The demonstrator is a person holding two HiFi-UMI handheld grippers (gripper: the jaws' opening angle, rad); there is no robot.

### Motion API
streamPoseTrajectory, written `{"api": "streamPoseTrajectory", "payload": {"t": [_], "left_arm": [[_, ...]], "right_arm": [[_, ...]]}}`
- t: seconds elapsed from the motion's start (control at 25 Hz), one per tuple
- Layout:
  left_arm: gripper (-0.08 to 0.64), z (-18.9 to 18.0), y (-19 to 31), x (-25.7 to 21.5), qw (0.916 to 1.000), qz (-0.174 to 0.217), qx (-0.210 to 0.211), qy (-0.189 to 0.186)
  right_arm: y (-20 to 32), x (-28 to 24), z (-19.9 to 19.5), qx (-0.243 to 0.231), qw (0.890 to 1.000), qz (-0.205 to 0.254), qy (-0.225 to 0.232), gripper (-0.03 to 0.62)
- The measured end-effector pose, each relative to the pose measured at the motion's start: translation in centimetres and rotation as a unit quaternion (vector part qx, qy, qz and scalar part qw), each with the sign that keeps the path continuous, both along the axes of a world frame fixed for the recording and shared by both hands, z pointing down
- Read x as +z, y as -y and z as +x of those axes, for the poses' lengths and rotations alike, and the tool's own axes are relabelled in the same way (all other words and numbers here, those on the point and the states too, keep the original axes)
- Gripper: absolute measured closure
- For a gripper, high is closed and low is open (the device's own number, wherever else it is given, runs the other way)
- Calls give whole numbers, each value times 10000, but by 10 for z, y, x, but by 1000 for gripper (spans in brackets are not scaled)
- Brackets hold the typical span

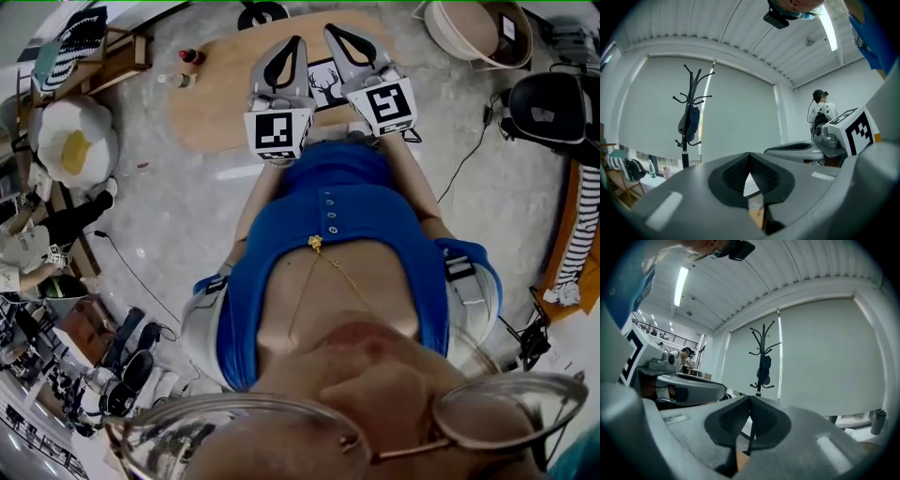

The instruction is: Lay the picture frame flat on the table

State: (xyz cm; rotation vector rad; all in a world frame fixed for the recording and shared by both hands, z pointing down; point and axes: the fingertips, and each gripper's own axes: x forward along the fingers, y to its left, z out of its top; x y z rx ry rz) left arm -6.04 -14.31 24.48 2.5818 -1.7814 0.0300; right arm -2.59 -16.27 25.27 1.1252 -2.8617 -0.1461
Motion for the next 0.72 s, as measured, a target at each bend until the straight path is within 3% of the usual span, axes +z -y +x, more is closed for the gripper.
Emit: {"api": "streamPoseTrajectory", "payload": {"t": [0.72], "left_arm": [[561, 0, -3, 7, 10000, -45, 29, -13]], "right_arm": [[-3, 8, 5, 120, 9998, -138, 31, 591]]}}
